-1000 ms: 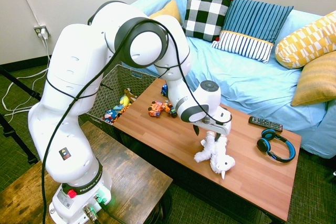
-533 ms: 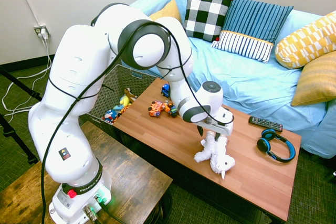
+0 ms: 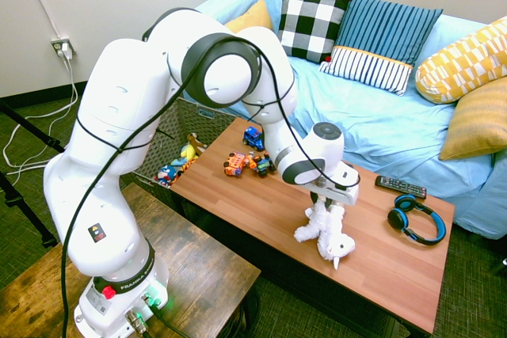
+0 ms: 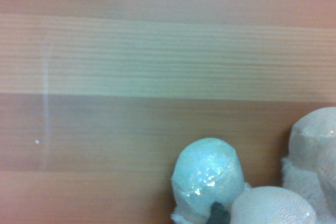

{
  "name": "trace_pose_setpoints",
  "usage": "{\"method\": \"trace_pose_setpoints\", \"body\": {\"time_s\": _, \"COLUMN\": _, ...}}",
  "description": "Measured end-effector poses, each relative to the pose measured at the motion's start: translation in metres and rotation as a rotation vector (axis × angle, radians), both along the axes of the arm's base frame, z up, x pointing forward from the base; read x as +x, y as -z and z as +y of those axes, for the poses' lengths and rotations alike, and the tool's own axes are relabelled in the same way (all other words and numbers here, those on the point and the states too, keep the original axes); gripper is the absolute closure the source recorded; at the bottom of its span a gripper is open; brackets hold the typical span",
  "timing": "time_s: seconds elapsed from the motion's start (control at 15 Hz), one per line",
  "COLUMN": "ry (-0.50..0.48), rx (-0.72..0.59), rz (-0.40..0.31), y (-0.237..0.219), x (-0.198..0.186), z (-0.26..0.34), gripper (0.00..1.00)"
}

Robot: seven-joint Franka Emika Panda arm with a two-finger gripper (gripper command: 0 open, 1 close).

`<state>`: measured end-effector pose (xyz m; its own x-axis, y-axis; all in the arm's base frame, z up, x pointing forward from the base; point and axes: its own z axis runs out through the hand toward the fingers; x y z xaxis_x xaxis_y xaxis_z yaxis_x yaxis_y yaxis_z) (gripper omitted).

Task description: Put the stuffed toy in the basket

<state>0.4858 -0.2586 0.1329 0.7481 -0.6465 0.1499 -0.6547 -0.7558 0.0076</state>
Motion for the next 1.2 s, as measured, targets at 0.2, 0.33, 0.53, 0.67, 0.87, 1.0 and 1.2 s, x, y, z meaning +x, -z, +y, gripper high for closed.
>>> {"method": "trace_pose_setpoints", "body": {"time_s": 0.2, "ry": -0.002, "rx": -0.014, "rz": -0.024, "y": -0.038, "x": 0.018, "z": 0.009, "gripper": 1.0}}
{"method": "trace_pose_setpoints", "body": {"time_s": 0.33, "ry": -0.007, "rx": -0.029, "rz": -0.04, "y": -0.072, "x": 0.035, "z": 0.029, "gripper": 1.0}}
{"method": "trace_pose_setpoints", "body": {"time_s": 0.53, "ry": -0.023, "rx": -0.034, "rz": -0.074, "y": -0.114, "x": 0.069, "z": 0.087, "gripper": 1.0}}
{"method": "trace_pose_setpoints", "body": {"time_s": 0.67, "ry": -0.039, "rx": -0.037, "rz": -0.097, "y": -0.134, "x": 0.091, "z": 0.137, "gripper": 1.0}}
{"method": "trace_pose_setpoints", "body": {"time_s": 0.87, "ry": -0.041, "rx": -0.036, "rz": -0.135, "y": -0.155, "x": 0.118, "z": 0.215, "gripper": 1.0}}
{"method": "trace_pose_setpoints", "body": {"time_s": 1.0, "ry": -0.024, "rx": -0.031, "rz": -0.155, "y": -0.162, "x": 0.125, "z": 0.259, "gripper": 1.0}}
{"method": "trace_pose_setpoints", "body": {"time_s": 1.2, "ry": -0.002, "rx": -0.024, "rz": -0.166, "y": -0.16, "x": 0.124, "z": 0.336, "gripper": 1.0}}
